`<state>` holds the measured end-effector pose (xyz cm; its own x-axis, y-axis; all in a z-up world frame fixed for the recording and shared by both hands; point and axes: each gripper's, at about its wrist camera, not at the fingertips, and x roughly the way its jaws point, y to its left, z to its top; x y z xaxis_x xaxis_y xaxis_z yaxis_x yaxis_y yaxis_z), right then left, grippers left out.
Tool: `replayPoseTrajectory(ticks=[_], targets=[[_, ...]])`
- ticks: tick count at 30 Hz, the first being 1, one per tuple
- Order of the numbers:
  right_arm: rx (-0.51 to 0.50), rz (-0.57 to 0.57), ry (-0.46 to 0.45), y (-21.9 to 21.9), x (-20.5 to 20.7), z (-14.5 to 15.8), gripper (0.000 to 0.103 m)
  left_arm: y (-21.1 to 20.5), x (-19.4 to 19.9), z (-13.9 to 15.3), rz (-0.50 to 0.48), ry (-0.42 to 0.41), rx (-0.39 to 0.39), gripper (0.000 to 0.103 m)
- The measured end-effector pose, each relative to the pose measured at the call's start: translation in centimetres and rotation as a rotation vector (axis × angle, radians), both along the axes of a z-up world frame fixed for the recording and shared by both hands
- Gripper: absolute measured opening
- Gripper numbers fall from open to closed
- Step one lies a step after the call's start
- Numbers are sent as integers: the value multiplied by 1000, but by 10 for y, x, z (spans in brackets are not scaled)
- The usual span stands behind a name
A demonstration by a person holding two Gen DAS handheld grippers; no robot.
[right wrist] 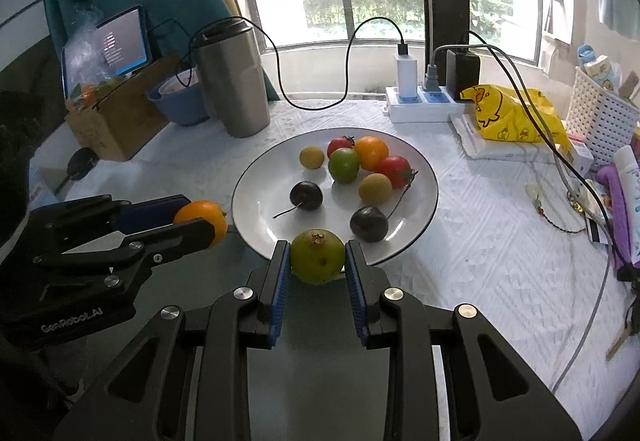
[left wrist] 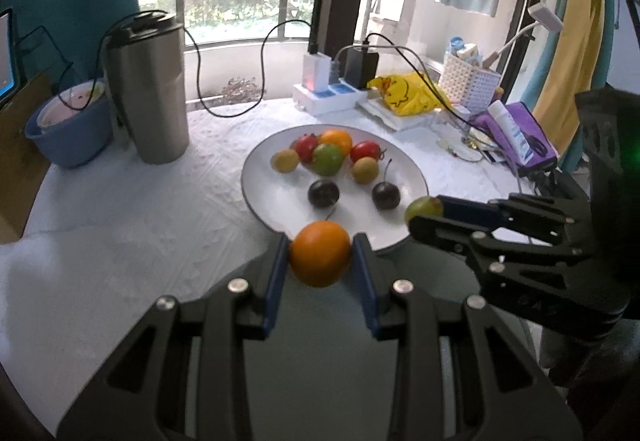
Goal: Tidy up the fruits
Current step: 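Lift the orange and green fruit and carry both over the white bowl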
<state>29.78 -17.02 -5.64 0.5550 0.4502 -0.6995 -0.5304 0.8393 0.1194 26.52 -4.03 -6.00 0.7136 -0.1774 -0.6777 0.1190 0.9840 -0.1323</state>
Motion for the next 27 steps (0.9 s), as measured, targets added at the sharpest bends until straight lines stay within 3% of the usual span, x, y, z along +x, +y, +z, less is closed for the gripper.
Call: replayPoseTrajectory(ticks=[27], targets=[[1, 9, 46, 7, 40, -23, 29, -5, 50, -24, -12, 74, -44, 34]])
